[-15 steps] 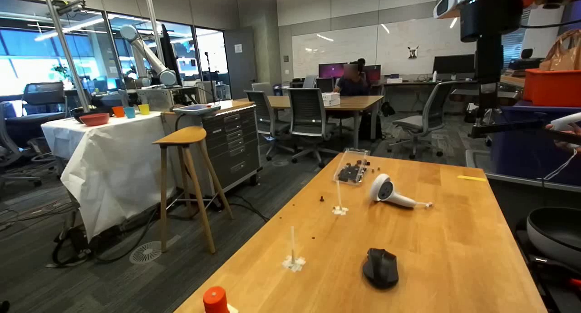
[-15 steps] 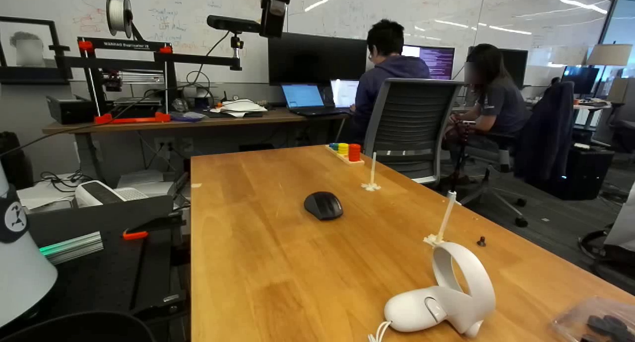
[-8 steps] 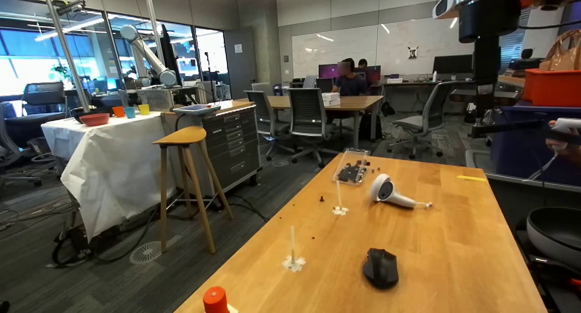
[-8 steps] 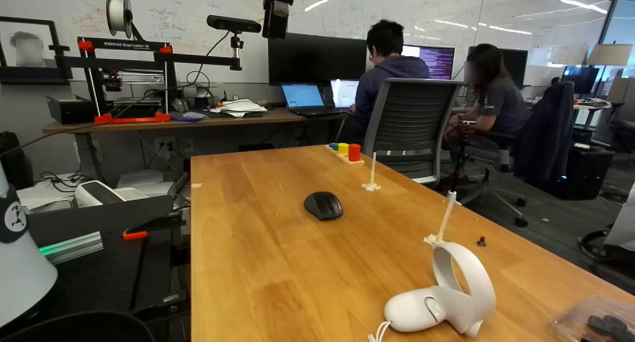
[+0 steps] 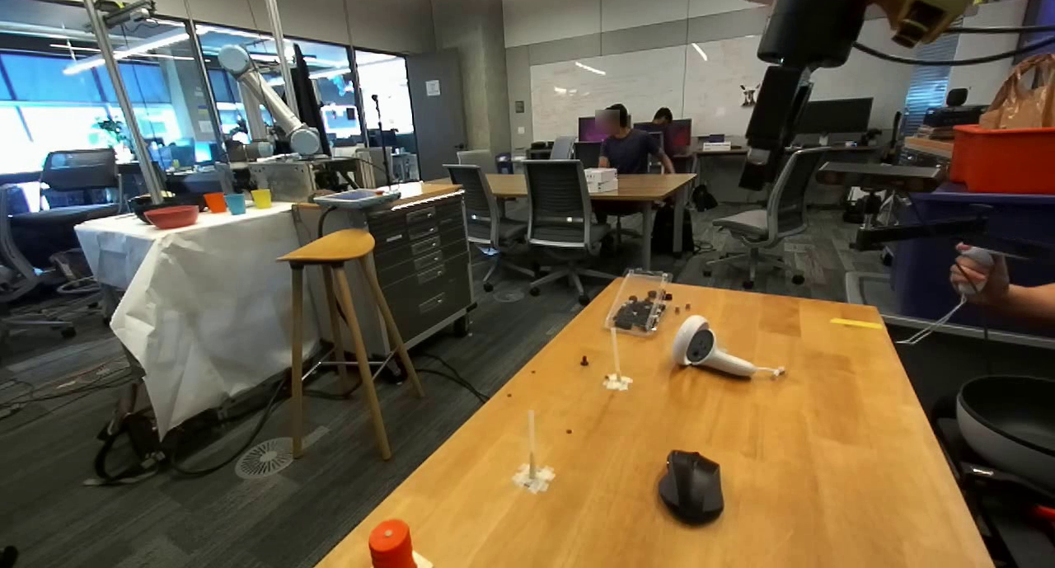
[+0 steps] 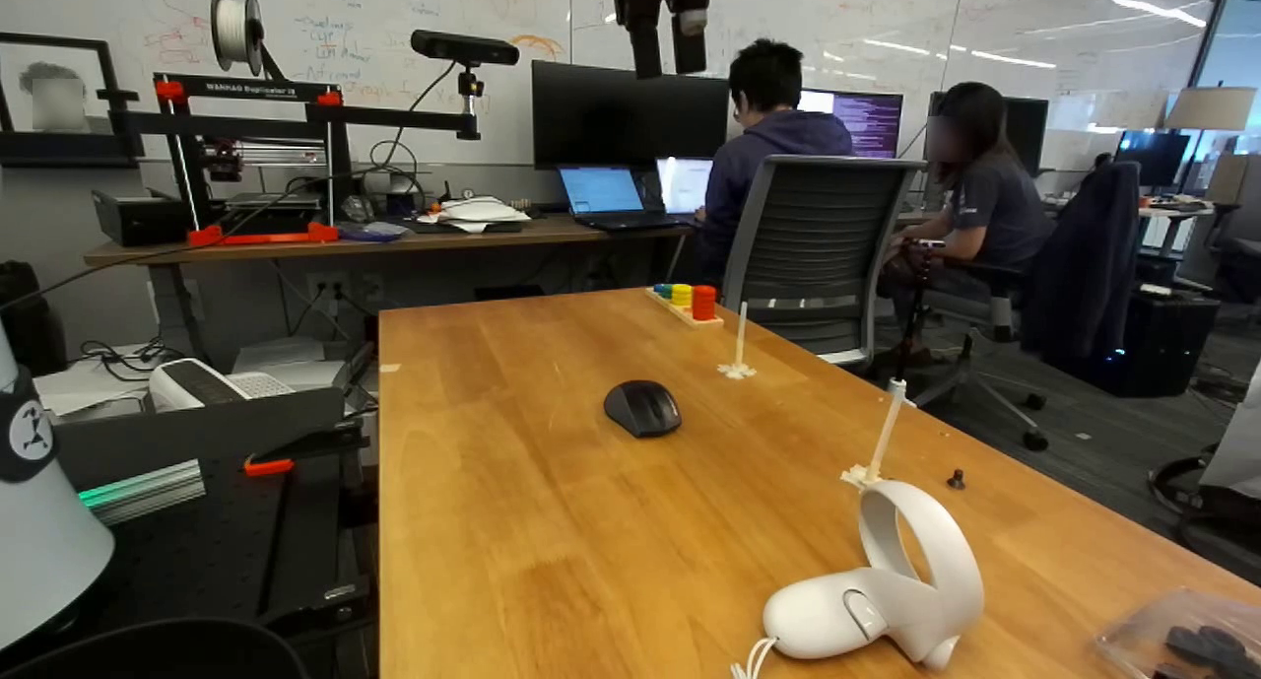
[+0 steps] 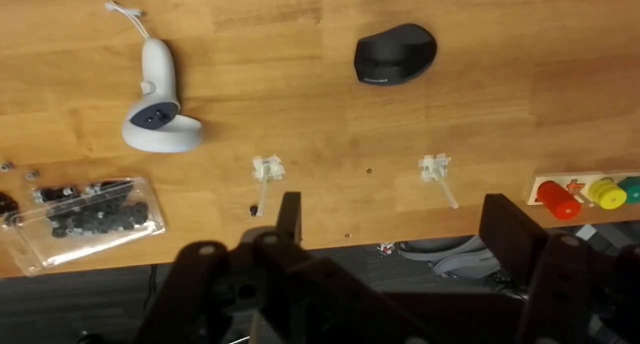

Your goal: Left click the mouse

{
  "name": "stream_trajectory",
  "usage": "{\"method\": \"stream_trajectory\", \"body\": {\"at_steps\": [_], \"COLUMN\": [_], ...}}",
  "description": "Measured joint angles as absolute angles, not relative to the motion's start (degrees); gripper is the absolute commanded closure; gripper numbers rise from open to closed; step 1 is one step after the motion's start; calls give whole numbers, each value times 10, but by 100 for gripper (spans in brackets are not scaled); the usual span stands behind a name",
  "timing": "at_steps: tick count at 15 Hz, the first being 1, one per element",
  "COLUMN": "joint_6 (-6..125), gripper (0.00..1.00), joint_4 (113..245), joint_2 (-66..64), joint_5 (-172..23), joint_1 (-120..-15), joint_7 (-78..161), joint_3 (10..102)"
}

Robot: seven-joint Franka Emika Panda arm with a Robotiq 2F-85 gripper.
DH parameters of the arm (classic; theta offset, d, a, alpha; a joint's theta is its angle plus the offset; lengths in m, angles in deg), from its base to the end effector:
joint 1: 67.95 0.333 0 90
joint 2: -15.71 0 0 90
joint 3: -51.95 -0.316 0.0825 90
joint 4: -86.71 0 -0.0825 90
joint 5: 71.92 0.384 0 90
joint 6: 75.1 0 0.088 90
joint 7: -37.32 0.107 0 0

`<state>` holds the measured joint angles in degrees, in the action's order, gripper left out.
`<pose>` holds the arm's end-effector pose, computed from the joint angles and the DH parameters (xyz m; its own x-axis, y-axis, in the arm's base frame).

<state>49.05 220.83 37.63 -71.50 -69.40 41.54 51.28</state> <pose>0.4535 -0.0055 0.5018 0.9743 -0.0909 0.2063 -0.0892 -0.9959 -0.0177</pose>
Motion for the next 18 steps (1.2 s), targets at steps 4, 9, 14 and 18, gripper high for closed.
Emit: {"method": "stream_trajectory", "body": {"at_steps": [4,9,14,18], "joint_6": [578,675,732,750], "gripper": [70,100,100,100], "joint_4": [2218,2237,2242,2242], "joint_2": [321,244,173,132], "joint_5": [-715,-729,-770,-795], "joint_1": [-690,-683,-677,-677], "joint_7": [426,454,495,519], "joint_3": [495,475,471,475]}}
